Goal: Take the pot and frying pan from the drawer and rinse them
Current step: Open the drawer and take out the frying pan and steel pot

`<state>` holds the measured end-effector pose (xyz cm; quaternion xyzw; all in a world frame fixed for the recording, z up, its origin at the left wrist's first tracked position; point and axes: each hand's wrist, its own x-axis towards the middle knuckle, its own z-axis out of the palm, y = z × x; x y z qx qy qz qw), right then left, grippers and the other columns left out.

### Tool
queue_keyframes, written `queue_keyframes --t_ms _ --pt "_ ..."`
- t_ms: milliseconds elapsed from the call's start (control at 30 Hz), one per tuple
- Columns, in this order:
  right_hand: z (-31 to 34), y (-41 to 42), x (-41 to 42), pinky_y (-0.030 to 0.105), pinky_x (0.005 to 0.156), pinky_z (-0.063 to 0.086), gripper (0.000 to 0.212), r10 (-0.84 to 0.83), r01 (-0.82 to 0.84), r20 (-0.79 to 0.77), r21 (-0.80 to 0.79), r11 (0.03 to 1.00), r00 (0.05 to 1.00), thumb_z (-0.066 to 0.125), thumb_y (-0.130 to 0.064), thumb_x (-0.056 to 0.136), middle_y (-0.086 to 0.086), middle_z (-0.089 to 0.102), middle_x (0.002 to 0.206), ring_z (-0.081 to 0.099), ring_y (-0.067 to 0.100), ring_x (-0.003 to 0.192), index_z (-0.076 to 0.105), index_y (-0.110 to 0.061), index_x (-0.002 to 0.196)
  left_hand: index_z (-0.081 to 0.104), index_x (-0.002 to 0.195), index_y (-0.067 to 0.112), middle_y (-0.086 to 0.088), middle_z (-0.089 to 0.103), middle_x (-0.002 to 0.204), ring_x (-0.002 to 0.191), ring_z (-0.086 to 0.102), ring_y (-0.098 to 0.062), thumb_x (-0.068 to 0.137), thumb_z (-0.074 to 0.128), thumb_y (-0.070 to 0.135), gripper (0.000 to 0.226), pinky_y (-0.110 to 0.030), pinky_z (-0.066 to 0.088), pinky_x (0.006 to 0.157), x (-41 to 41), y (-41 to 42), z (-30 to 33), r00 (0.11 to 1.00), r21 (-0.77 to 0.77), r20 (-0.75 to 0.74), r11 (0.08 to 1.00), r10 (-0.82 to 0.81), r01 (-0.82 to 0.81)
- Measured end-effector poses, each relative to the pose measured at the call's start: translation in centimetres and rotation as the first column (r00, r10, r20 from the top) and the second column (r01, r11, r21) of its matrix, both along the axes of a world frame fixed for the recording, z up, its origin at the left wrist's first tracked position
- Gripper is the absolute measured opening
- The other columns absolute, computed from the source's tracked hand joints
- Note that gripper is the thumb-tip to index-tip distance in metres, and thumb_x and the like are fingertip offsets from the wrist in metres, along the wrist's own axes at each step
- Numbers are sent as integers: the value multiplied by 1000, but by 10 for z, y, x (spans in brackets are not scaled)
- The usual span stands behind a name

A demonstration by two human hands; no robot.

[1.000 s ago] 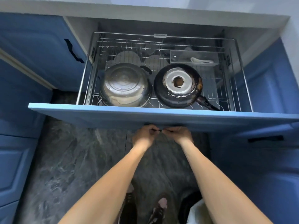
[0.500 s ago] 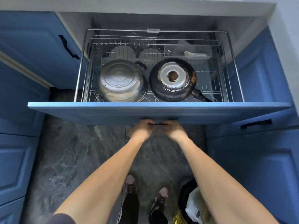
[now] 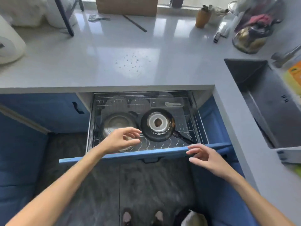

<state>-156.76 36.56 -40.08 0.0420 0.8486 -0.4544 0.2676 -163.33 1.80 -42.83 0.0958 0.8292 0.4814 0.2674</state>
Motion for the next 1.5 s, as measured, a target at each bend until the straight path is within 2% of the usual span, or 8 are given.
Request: queue_keyframes --t_ms 100,233,467,600,833,1033,1400,1500 --pt "3 10 -49 18 77 51 28 -34 36 -46 39 999 998 75 -18 77 -6 71 97 64 12 80 62 -30 98 58 107 45 18 66 112 106 59 0 65 61 66 48 -29 45 100 -67 6 -10 993 -146 -94 988 -68 53" --pt "-48 24 -117 23 79 49 26 -3 2 7 117 993 1000 75 -27 75 -11 67 99 60 4 76 56 -30 93 54 127 29 11 58 130 121 52 -8 62 60 68 76 -33 38 107 -135 31 -52 988 -296 -54 947 -143 121" --pt "-205 47 -207 30 86 43 32 -86 57 198 150 987 976 75 -21 75 -4 61 104 59 20 104 53 -15 98 46 136 22 1 49 142 130 45 -20 73 76 42 73 -31 34 105 -218 69 -184 960 -466 19 847 -280 257" --pt "-269 47 -222 29 94 40 43 -135 93 230 186 978 964 77 -17 73 -4 58 113 53 14 108 55 -16 110 43 135 20 -1 45 144 130 44 -22 69 81 37 79 -35 34 105 -244 85 -243 948 -544 40 789 -315 285" --pt "-331 45 -222 25 72 37 45 -83 19 227 270 963 970 79 -26 71 -2 65 110 55 14 92 54 -19 107 14 148 29 -3 29 154 137 33 -26 61 87 35 114 -40 29 110 -273 71 -296 893 -563 139 708 -428 427" --pt "-343 43 -215 25 81 39 43 -160 105 219 241 965 963 77 -24 74 -5 64 109 55 13 97 50 -20 106 -1 144 41 -8 36 151 129 44 -30 63 86 31 120 -39 42 95 -273 69 -305 890 -552 206 702 -407 449" --pt "-326 56 -221 25 81 46 40 -129 117 197 70 991 972 80 -15 69 -2 67 93 62 13 90 48 -22 91 -8 146 38 -1 12 159 141 25 -20 56 90 30 133 -26 22 109 -270 61 -290 894 -349 224 824 -389 446" --pt "-309 60 -230 10 75 42 40 -90 85 199 33 996 976 80 -10 68 -2 66 90 61 8 84 48 -20 89 -4 145 42 4 17 155 134 31 -15 53 92 33 133 -29 28 109 -264 55 -265 915 -308 199 864 -350 398"
